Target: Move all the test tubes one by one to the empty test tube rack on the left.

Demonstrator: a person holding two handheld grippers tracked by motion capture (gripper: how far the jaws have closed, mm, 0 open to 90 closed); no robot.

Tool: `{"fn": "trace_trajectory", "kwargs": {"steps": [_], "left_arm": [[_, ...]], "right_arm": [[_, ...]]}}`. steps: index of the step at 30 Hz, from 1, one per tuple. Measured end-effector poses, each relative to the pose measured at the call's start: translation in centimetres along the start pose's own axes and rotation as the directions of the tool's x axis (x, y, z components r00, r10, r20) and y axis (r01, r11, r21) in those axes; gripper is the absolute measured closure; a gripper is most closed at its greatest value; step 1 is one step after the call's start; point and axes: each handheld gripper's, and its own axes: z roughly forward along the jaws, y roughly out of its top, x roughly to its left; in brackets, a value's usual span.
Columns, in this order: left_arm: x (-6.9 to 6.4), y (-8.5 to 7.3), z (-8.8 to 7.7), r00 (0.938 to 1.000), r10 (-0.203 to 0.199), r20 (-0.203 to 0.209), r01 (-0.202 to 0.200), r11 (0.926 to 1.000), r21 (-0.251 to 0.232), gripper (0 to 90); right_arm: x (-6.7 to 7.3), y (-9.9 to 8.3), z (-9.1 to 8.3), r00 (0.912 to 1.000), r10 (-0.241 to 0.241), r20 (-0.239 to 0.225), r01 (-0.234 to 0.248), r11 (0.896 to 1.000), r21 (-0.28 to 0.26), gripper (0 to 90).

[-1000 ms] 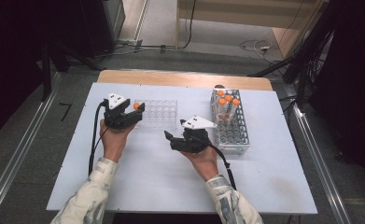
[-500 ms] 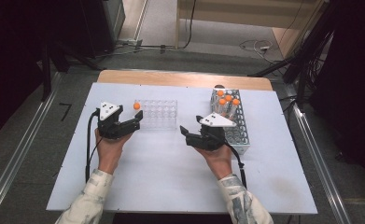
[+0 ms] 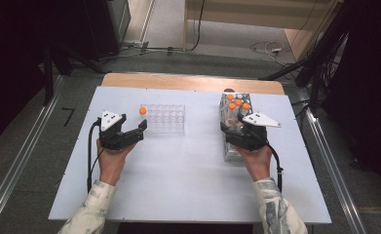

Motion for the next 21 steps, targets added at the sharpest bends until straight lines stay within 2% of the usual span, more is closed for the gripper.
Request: {"fn": "trace_trajectory", "kwargs": {"steps": [9,13,15,21], "left_arm": [[0.5,-0.2,-0.4,0.9999,-0.013,-0.002,0.013,0.9999,-0.009,20.9],[0.6,-0.3,-0.5,0.9998,-0.018,-0.003,0.018,0.9998,-0.009,20.9],[0.6,-0.3,-0.5,0.9998,-0.019,-0.003,0.019,0.9998,-0.011,20.9],[0.5,-0.2,-0.6,0.9999,-0.017,0.004,0.017,0.9997,-0.02,20.9]], "right_arm": [[-4.0,0.3,-0.8,0.9979,0.024,0.061,-0.023,0.999,-0.023,28.3],[-5.7,0.4,-0.6,0.9975,0.036,0.062,-0.034,0.999,-0.022,30.5],[-6.7,0.2,-0.2,0.9979,0.054,0.036,-0.053,0.998,-0.021,31.6],[-7.6,-0.3,0.8,0.9982,0.055,0.026,-0.054,0.998,-0.013,33.5]]}}
